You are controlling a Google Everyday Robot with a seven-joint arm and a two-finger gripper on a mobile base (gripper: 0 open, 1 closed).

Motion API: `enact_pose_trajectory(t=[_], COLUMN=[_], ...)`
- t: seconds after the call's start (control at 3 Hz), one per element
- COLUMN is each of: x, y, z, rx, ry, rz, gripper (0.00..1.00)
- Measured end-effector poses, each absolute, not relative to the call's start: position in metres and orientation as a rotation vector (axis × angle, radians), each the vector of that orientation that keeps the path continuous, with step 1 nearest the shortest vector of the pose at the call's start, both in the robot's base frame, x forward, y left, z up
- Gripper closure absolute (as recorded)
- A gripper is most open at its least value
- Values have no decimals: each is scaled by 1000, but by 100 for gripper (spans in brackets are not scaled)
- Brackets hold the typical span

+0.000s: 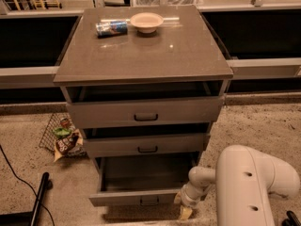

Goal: Close bottom drawer

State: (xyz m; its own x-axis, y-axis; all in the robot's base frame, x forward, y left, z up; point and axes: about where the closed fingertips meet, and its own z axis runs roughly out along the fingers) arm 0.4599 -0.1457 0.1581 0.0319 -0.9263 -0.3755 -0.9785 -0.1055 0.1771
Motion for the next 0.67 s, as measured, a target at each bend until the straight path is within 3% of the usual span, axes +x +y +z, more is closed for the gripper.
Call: enact_pose_trajectory(t=[0.33,0.67], x=[460,462], y=[-146,-146], z=[158,158], rx=[-2160,-2156], ry=[2009,2003], rz=[611,615], gripper=[0,0])
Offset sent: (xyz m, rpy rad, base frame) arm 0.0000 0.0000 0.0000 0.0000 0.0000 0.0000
